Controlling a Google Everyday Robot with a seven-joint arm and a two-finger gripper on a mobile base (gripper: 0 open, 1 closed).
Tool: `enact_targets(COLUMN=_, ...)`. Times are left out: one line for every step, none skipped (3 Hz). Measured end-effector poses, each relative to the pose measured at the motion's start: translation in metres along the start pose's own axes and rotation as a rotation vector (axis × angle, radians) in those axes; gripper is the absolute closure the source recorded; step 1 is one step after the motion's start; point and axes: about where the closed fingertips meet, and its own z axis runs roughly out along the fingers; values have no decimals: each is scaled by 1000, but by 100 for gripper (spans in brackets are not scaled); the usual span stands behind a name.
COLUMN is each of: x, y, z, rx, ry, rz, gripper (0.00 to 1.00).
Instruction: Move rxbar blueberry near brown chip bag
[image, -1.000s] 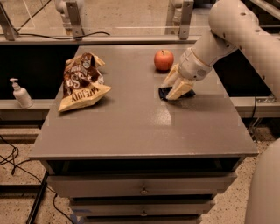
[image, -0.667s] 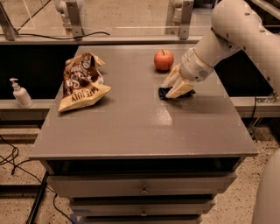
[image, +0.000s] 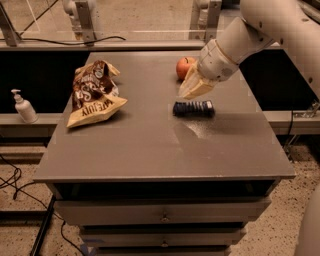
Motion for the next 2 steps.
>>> enact_targets(x=-38, y=-20, z=0, rx=12, ry=-27, rz=-79, gripper=100)
enact_targets(x=-70, y=-40, z=9, rx=6, ry=-39, rz=-161, gripper=100)
